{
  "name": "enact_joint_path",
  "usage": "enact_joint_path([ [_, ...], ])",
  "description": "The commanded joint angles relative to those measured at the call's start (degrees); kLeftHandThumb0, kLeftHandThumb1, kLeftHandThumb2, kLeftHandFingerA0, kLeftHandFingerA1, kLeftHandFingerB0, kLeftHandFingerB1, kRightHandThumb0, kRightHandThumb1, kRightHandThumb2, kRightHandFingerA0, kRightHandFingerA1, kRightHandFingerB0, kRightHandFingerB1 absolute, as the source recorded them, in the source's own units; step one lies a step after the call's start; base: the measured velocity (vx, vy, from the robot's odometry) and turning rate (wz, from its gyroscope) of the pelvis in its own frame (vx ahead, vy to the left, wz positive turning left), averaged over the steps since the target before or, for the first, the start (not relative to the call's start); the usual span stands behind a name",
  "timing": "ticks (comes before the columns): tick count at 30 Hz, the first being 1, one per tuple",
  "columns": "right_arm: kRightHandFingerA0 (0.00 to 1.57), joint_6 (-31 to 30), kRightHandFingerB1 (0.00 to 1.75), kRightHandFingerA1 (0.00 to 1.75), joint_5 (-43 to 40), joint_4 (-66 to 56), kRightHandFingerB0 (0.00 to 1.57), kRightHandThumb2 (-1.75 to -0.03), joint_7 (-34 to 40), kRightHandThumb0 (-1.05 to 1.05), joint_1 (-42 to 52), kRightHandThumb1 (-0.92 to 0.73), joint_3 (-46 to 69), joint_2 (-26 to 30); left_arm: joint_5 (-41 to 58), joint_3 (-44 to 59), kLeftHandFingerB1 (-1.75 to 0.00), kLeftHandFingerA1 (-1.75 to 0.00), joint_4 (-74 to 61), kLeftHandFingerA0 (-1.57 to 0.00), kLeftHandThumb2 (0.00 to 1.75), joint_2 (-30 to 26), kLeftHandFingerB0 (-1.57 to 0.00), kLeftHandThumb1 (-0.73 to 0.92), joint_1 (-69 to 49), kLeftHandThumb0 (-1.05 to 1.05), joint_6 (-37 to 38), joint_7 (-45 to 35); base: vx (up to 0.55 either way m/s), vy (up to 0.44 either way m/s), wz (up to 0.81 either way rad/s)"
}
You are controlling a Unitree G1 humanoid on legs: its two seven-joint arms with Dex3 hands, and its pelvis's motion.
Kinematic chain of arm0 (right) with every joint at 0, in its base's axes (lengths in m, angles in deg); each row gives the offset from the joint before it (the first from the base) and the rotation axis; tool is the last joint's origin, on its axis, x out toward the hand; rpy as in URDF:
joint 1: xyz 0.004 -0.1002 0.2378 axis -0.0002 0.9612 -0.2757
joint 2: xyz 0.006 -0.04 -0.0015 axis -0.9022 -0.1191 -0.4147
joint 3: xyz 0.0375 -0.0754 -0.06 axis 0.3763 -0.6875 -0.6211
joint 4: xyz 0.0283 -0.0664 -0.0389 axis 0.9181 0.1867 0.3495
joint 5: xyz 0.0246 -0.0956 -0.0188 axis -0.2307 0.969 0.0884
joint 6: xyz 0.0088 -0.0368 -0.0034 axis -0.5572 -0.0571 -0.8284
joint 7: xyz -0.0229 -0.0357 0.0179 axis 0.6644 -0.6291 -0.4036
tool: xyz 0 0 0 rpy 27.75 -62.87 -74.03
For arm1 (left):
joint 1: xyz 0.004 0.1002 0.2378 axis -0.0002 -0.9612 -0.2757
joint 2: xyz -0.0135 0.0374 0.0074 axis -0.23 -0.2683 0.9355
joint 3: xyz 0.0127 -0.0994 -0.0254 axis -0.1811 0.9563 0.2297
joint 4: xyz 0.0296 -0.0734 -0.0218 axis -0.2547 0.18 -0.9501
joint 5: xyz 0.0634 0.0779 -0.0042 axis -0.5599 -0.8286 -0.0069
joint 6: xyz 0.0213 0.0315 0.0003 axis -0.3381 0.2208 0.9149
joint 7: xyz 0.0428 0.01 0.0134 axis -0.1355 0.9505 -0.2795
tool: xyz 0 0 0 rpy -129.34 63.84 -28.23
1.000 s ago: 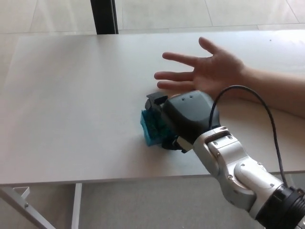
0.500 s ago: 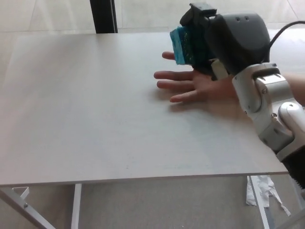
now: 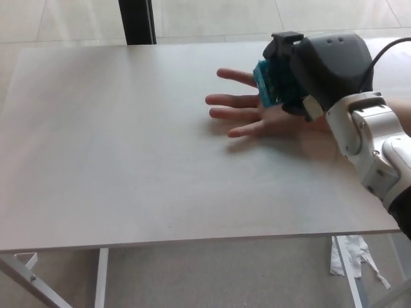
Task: The robot uses its right hand to pick up a cube kept in the middle of the desk infront of it and hands it to a person
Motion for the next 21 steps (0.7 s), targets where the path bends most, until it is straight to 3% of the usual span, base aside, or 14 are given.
enact_joint_path([
  [1,0.88,-0.9,0.78,1.65,2.7,5.1,0.88,-0.63,2.2,-0.33,-2.2,-0.61,-2.5,-0.1,-0.2,-0.1,-0.42,-0.51,0.1,-0.68,0.62,-0.1,-0.52,0.72,0.1,-0.7,1.2,0.3,0.0,0.0,0.0],
  [3,0.88,-1.7,0.78,1.65,2.5,6.5,0.88,-0.63,2.1,-0.33,-2.4,-0.61,-2.9,-0.4,-0.1,0.0,-0.42,-0.51,0.3,-0.68,0.62,0.0,-0.52,0.72,0.1,-0.7,1.2,-0.1,0.0,0.0,0.0],
  [4,0.9,-1.9,0.68,1.64,2.6,7.7,0.89,-0.62,3.3,-0.31,-2.7,-0.58,-3.1,-0.7,-0.1,0.0,-0.42,-0.52,0.2,-0.68,0.62,0.0,-0.53,0.72,0.2,-0.7,1.1,-0.2,0.0,0.0,0.0],
  [8,0.92,-3.5,0.59,1.61,2.4,11.1,0.89,-0.58,4.3,-0.33,-4.0,-0.61,-3.1,-2.3,0.2,0.2,-0.43,-0.54,-0.2,-0.67,0.62,0.2,-0.54,0.72,-0.3,-0.7,1.6,-0.4,0.0,0.0,0.0],
  [10,0.88,-6.6,0.62,1.65,2.0,13.0,0.84,-0.63,3.8,-0.37,-5.8,-0.6,-2.4,-3.9,-0.4,-0.3,-0.41,-0.53,-0.1,-0.69,0.62,0.1,-0.49,0.73,-0.7,-0.72,2.1,-0.8,0.0,0.0,0.0],
  [14,0.97,-6.8,0.61,1.66,1.6,14.7,0.88,-0.58,7.4,-0.34,-6.9,-0.6,-1.6,-4.9,-0.5,-0.6,-0.42,-0.53,-0.1,-0.7,0.62,0.0,-0.49,0.73,-0.8,-0.72,2.3,-1.2,0.0,0.0,0.0],
  [15,0.97,-6.5,0.66,1.73,1.3,14.8,0.86,-0.63,7.7,-0.33,-7.4,-0.63,-1.1,-5.0,-0.3,-0.5,-0.42,-0.53,0.0,-0.7,0.62,0.0,-0.49,0.73,-0.8,-0.72,2.4,-1.4,0.0,0.0,0.0],
  [19,0.98,-6.6,0.81,1.75,1.7,15.8,0.85,-0.64,9.5,-0.32,-8.2,-0.65,-1.3,-5.3,-0.2,-0.4,-0.43,-0.53,0.0,-0.7,0.62,0.0,-0.52,0.72,-0.7,-0.7,2.0,-1.2,0.0,0.0,0.0],
  [20,1.23,-6.5,0.89,1.36,1.3,15.9,0.82,-0.94,10.5,-0.35,-8.1,-0.49,-0.9,-5.5,-0.3,-0.5,-0.42,-0.51,0.2,-0.69,0.62,0.1,-0.51,0.72,-0.5,-0.71,1.4,-0.8,0.0,0.0,0.0],
  [21,1.24,-6.5,0.86,1.37,1.4,16.1,0.82,-0.92,10.8,-0.35,-8.1,-0.46,-1.1,-5.5,-0.3,-0.5,-0.42,-0.5,0.2,-0.69,0.62,0.2,-0.52,0.72,-0.4,-0.71,1.2,-0.5,0.0,0.0,0.0],
])
